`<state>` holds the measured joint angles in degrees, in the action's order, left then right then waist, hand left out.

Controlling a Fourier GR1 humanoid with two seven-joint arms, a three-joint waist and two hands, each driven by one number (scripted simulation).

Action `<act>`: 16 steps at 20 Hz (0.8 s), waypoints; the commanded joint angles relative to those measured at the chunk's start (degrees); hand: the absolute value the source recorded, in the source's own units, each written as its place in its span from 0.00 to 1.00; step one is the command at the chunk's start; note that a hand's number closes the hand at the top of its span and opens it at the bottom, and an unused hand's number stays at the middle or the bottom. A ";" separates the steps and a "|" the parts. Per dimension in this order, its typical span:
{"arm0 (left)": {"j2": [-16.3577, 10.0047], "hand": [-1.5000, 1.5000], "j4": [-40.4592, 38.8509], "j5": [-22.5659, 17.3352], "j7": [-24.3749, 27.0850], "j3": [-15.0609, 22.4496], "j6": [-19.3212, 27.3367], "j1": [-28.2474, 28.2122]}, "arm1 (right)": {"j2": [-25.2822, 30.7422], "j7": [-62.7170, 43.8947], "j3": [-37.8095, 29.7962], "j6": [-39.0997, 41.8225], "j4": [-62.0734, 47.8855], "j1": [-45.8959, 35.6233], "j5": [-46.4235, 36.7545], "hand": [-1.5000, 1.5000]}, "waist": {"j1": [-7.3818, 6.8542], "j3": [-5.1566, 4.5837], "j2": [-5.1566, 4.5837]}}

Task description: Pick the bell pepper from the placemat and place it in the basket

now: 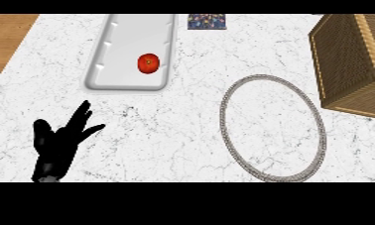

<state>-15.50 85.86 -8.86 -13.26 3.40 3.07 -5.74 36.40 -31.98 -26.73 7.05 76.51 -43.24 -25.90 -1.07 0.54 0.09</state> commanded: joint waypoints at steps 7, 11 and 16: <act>1.20 0.50 -5.45 2.14 -1.35 1.29 -0.09 -1.78 | -2.56 14.55 -5.05 -7.43 -17.82 -0.06 3.74 1.00 | -0.25 -0.48 -0.59; 0.02 0.50 -7.28 1.39 -0.52 -0.96 -1.25 -0.34 | -0.71 21.12 -6.60 -6.81 -23.31 1.65 5.32 1.00 | 0.29 -0.50 -0.50; 0.44 0.50 -4.42 1.74 -2.41 0.34 -0.98 -0.85 | 4.98 17.43 -0.99 -10.62 -27.14 2.52 -5.63 1.00 | -0.01 -0.52 -0.59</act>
<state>-14.99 84.70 -7.82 -13.11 2.51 2.93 -4.96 38.88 -15.72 -30.41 -2.91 52.76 -41.76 -27.31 -1.19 0.64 0.04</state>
